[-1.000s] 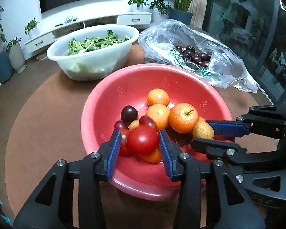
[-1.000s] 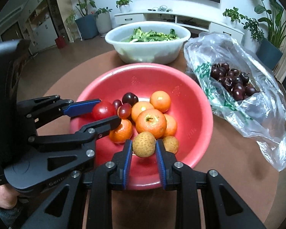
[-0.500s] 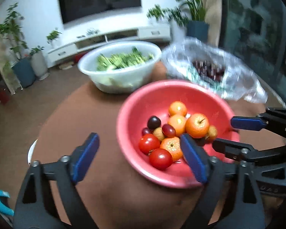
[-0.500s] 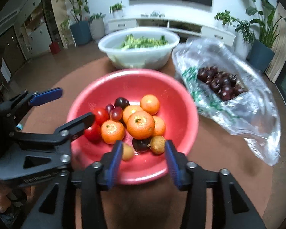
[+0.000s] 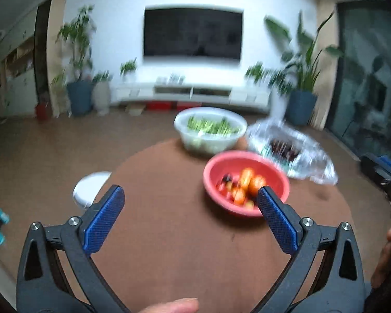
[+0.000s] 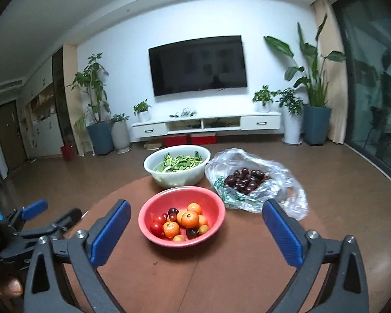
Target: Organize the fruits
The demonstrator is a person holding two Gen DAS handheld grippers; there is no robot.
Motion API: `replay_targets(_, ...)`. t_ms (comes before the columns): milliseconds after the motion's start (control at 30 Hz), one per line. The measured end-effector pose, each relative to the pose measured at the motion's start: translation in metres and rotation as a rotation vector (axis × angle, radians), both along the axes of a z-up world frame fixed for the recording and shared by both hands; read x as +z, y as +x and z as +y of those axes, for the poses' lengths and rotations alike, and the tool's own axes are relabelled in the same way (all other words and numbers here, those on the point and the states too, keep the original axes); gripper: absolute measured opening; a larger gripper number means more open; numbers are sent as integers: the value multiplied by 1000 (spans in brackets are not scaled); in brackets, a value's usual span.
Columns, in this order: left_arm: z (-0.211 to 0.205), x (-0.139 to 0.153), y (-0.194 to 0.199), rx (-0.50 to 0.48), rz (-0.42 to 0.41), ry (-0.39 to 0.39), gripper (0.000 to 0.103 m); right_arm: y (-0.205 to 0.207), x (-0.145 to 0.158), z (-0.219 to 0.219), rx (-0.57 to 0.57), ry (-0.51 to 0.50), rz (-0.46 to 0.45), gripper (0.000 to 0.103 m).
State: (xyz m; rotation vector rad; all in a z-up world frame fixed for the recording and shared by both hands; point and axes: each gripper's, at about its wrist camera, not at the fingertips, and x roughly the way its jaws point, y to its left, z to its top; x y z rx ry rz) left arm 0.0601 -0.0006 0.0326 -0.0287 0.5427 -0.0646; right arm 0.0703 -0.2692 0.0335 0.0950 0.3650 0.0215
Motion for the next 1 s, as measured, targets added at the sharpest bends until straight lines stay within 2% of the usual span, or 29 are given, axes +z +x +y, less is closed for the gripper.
replay_targets(133, -5, -4, -21, 47, 57, 65, 103, -25, 9, 5, -49, -59, -6, 103)
replay_targets(233, -11, -15, -40, 31, 98, 80, 103, -39, 8, 9, -99, -119, 6, 103)
replay_targets(333, -22, -28, -53, 12, 132, 118, 103, -45, 0, 11, -129, -153, 65, 103)
replay_targets(500, -41, -45, -70, -32, 174, 128, 103, -47, -24, 11, -119, -111, 188, 103)
replay_targets(600, -45, -51, -71, -42, 188, 126, 103, -47, -36, 10, -117, -89, 231, 103)
replay_targets(1000, -29, -60, -48, -12, 234, 86, 103, -47, -56, 17, -111, -64, 297, 103)
